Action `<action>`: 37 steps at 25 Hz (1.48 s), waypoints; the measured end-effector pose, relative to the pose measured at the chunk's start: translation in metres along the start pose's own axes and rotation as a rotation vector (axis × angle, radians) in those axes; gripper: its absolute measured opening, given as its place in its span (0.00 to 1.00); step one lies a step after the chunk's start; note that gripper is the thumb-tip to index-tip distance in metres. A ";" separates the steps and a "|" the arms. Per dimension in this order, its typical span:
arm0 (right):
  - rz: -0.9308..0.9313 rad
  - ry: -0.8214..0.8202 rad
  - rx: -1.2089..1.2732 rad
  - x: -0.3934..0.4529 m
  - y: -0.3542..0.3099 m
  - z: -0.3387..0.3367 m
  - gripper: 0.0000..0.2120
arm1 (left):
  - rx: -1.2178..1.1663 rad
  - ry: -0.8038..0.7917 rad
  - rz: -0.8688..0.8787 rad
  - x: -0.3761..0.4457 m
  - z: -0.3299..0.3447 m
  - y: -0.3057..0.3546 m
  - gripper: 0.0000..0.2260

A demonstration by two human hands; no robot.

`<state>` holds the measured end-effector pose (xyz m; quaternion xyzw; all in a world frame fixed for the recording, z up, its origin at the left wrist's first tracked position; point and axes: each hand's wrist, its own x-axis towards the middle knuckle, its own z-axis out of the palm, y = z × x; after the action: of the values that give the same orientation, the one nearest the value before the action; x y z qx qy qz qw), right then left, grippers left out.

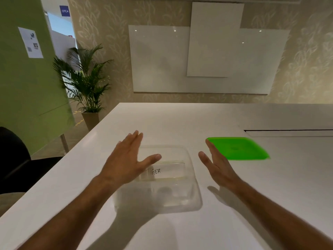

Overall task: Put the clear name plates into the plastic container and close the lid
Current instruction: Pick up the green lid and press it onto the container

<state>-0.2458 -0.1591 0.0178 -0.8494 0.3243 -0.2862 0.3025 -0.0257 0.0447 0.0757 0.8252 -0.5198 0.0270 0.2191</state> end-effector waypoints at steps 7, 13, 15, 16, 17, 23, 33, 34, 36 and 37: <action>-0.008 0.067 -0.462 0.022 0.084 -0.065 0.54 | 0.122 -0.071 0.187 0.059 0.058 0.111 0.47; 0.167 0.091 -0.535 0.016 0.144 -0.111 0.46 | 0.184 -0.123 0.253 0.102 0.104 0.177 0.49; 0.252 0.090 -0.514 0.017 0.159 -0.122 0.45 | 0.181 -0.127 0.256 0.109 0.116 0.196 0.49; 0.295 0.100 -0.491 0.017 0.164 -0.127 0.45 | 0.164 -0.134 0.243 0.113 0.123 0.204 0.49; 0.323 0.110 -0.466 0.018 0.172 -0.132 0.44 | 0.136 -0.150 0.219 0.116 0.132 0.212 0.50; 0.408 0.077 -0.284 0.019 0.197 -0.145 0.39 | -0.032 -0.296 0.016 0.125 0.190 0.224 0.53; 0.349 0.127 -0.367 0.036 0.212 -0.139 0.28 | -0.034 -0.311 -0.089 0.132 0.228 0.215 0.52; 0.354 0.148 -0.337 0.034 0.211 -0.140 0.26 | -0.037 -0.288 -0.087 0.132 0.229 0.214 0.50; 0.339 0.216 -0.304 0.032 0.213 -0.142 0.27 | -0.061 -0.214 -0.091 0.130 0.225 0.214 0.41; 0.329 0.254 -0.314 0.031 0.214 -0.142 0.26 | -0.069 -0.168 -0.096 0.130 0.222 0.214 0.35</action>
<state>-0.4043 -0.3574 -0.0301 -0.7790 0.5338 -0.2836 0.1665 -0.1929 -0.2292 -0.0178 0.8405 -0.4971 -0.0708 0.2038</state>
